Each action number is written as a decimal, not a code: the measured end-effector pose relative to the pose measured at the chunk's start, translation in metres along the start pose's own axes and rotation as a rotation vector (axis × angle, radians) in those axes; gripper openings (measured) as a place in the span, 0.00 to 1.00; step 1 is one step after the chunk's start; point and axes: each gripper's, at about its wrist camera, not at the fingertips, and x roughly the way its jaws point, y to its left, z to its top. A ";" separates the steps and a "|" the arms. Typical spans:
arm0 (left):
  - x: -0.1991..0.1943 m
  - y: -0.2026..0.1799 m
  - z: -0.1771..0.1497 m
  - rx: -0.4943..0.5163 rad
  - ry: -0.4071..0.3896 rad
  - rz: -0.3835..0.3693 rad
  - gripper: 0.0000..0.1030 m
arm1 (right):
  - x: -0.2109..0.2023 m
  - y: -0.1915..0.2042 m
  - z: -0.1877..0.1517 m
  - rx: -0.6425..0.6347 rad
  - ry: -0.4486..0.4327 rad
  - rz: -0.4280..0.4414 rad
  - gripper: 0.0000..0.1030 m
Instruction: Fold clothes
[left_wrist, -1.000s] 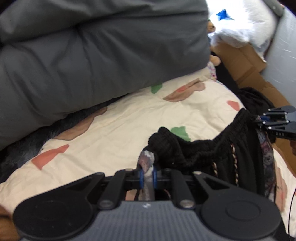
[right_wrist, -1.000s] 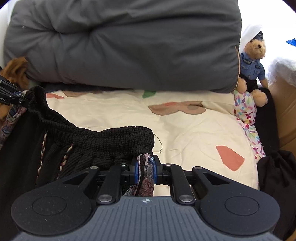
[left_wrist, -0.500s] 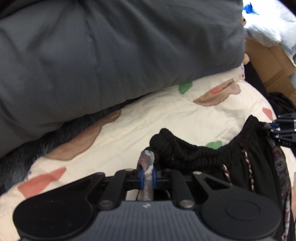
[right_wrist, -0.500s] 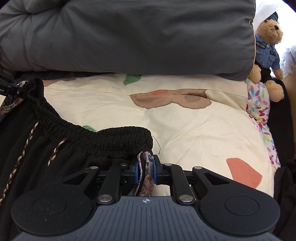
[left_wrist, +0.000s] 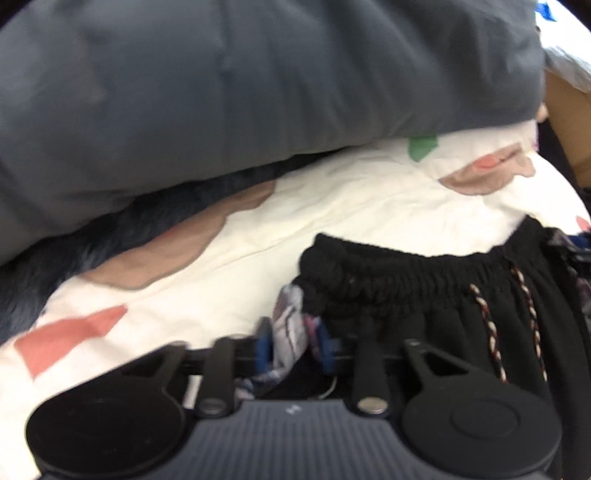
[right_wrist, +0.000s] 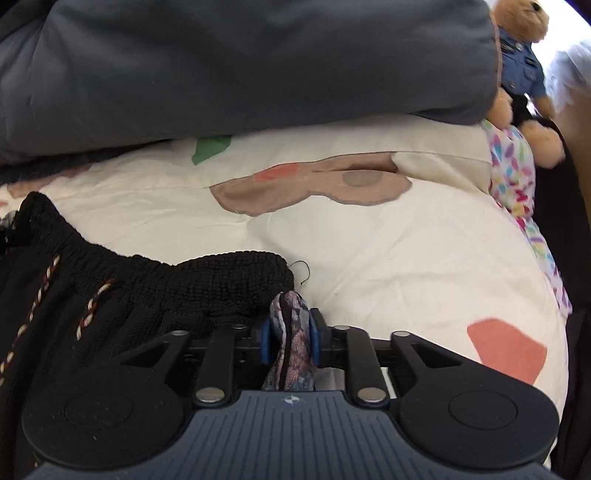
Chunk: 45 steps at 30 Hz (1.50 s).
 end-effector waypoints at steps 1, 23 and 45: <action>-0.003 0.000 -0.001 0.001 0.004 0.018 0.69 | -0.004 0.002 -0.002 -0.016 -0.001 -0.011 0.41; -0.154 -0.001 -0.044 0.142 0.041 -0.018 0.67 | -0.162 0.009 -0.045 -0.024 -0.070 -0.061 0.47; -0.270 -0.012 -0.140 0.207 0.063 -0.089 0.66 | -0.293 0.070 -0.143 0.008 -0.087 -0.039 0.47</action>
